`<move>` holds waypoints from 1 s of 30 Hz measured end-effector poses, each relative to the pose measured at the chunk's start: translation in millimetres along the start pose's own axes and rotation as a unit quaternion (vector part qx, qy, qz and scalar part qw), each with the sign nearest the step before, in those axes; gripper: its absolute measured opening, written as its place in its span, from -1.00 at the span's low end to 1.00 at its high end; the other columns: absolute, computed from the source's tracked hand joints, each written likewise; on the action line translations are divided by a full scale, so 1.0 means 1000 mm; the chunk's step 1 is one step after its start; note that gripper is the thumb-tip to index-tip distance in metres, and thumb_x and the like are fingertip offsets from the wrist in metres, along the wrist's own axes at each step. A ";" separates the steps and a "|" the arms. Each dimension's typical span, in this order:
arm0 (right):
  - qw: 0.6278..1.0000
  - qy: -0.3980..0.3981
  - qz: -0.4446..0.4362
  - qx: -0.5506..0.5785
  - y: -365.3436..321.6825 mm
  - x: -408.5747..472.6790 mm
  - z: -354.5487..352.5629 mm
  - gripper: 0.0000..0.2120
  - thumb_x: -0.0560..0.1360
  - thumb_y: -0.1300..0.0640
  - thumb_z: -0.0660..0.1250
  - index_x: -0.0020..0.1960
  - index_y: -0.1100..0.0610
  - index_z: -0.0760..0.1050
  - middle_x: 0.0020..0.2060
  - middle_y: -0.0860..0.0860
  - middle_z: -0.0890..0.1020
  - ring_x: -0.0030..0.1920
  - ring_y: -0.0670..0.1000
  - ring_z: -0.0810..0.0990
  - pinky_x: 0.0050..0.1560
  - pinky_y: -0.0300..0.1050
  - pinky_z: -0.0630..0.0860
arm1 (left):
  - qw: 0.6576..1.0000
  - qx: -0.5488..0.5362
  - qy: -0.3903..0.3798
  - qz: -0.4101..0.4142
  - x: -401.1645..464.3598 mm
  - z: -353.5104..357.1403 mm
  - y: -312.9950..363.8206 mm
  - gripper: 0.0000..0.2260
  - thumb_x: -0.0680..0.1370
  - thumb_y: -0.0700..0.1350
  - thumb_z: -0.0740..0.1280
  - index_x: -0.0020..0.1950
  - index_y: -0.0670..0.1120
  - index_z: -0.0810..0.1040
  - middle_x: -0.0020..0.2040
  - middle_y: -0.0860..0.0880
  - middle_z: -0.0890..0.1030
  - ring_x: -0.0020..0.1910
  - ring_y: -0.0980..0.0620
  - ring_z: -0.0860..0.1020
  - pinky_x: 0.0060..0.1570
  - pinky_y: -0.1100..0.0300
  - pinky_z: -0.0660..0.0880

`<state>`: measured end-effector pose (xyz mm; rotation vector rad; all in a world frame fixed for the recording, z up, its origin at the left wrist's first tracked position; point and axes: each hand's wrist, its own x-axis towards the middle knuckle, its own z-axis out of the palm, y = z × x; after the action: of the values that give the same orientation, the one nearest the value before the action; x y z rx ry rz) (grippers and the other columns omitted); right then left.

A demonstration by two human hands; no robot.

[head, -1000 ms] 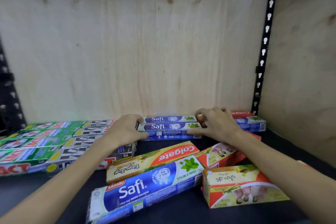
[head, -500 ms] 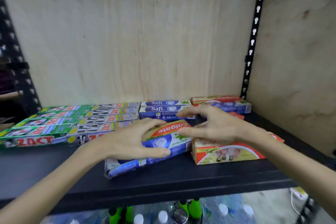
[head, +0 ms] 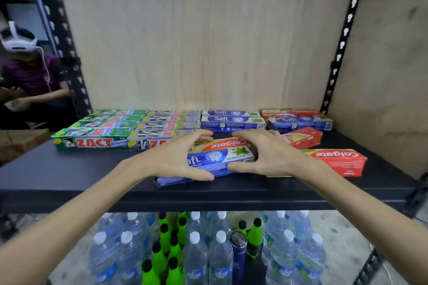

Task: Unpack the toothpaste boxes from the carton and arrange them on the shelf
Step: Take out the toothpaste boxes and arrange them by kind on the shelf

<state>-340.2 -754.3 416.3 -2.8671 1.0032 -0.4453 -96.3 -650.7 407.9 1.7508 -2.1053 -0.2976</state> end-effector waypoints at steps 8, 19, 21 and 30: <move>0.991 0.068 -0.078 -0.079 -0.025 -0.004 0.027 -0.22 0.39 -0.52 0.17 0.45 -0.07 0.33 0.22 -0.09 0.50 0.27 -0.04 0.42 0.43 0.00 0.14 | 1.000 -0.023 -0.010 0.013 -0.028 -0.019 -0.024 -0.18 0.35 0.23 0.56 0.50 0.23 0.22 0.42 0.38 0.33 0.39 0.44 0.28 0.42 0.26 0.27; 0.983 0.136 -0.092 0.076 -0.075 -0.008 0.068 -0.46 0.47 -0.36 0.28 0.41 -0.25 0.36 0.40 -0.13 0.37 0.35 -0.06 0.34 0.42 0.01 0.20 | 0.986 0.121 0.115 -0.021 -0.100 -0.038 -0.054 -0.15 0.30 0.44 0.44 0.52 0.27 0.23 0.40 0.29 0.42 0.40 0.25 0.34 0.39 0.13 0.28; 0.980 0.150 -0.078 0.100 -0.077 -0.010 0.071 -0.47 0.45 -0.33 0.33 0.38 -0.26 0.39 0.36 -0.09 0.32 0.35 -0.04 0.29 0.37 -0.02 0.23 | 0.970 0.138 0.201 -0.022 -0.118 -0.023 -0.064 -0.26 0.34 0.47 0.38 0.45 0.19 0.39 0.36 0.20 0.43 0.36 0.17 0.36 0.40 0.02 0.29; 0.978 0.108 -0.093 0.151 -0.093 -0.026 0.063 -0.58 0.49 -0.29 0.33 0.29 -0.20 0.39 0.11 -0.23 0.50 0.15 -0.14 0.44 0.19 -0.10 0.39 | 0.940 0.069 0.328 -0.069 -0.160 0.024 -0.066 -0.53 0.52 0.28 0.24 0.36 0.13 0.52 0.27 0.13 0.40 0.32 0.08 0.31 0.32 0.07 0.28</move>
<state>-285.5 -666.7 365.1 -2.6848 0.6244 -0.8603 -23.8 -509.2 334.7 1.7539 -1.5506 0.3666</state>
